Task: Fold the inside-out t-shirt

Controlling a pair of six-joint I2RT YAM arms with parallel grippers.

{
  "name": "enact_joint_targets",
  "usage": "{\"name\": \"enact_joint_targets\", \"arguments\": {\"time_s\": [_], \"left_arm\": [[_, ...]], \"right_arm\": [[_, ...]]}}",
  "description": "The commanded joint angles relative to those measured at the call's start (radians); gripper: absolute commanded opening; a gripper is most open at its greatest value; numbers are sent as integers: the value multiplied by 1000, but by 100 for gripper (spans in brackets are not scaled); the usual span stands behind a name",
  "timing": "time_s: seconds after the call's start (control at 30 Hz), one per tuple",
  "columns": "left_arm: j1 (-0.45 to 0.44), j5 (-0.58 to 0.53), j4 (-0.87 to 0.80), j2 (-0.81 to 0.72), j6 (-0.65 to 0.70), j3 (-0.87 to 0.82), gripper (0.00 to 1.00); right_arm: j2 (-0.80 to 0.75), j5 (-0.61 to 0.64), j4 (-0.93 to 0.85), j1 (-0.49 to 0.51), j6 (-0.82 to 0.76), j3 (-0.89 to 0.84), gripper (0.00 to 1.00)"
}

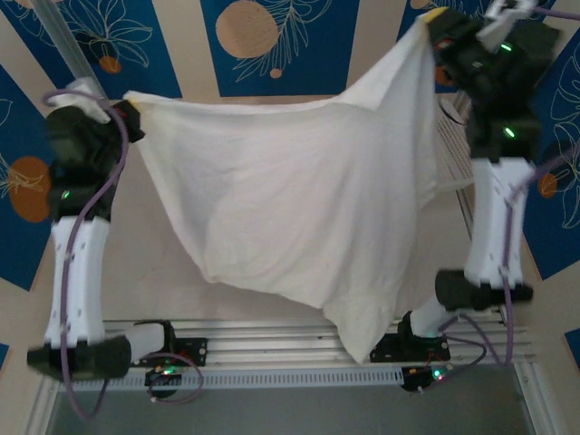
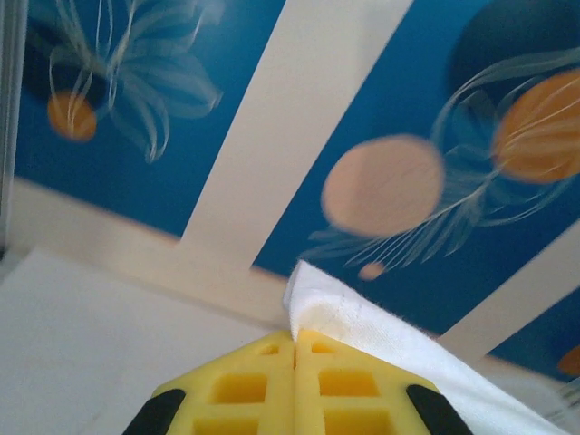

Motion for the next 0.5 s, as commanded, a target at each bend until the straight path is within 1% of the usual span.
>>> {"name": "enact_joint_targets", "arguments": {"time_s": [0.0, 0.07, 0.1, 0.13, 0.17, 0.2, 0.23, 0.27, 0.33, 0.4, 0.47], "left_arm": [[5, -29, 85, 166, -17, -30, 0], [6, -39, 116, 300, -22, 9, 0], [7, -41, 103, 388, -12, 65, 14], [7, -36, 64, 484, 1, 146, 29], [14, -12, 17, 567, 14, 227, 39], [19, 23, -38, 661, 31, 332, 52], [26, 48, -97, 737, 41, 429, 58], [31, 69, -132, 782, 49, 491, 60], [41, 92, -150, 820, 58, 562, 64], [41, 111, -131, 800, 55, 557, 69], [39, 157, -126, 758, 23, 532, 70]], "right_arm": [[219, -14, -61, 40, -8, 90, 0], [386, 1, -79, 46, 30, 196, 0], [499, -8, -83, 44, 33, 294, 12], [625, -23, -105, 42, 34, 431, 33], [729, -42, -121, 35, 39, 559, 52], [842, -65, -128, 24, 61, 691, 74], [919, -92, -121, 11, 105, 764, 100], [947, -119, -92, 1, 136, 767, 99], [917, -169, -11, -17, 139, 647, 99], [832, -171, 13, -15, 54, 514, 99], [756, -171, -18, -10, -35, 437, 99]]}}
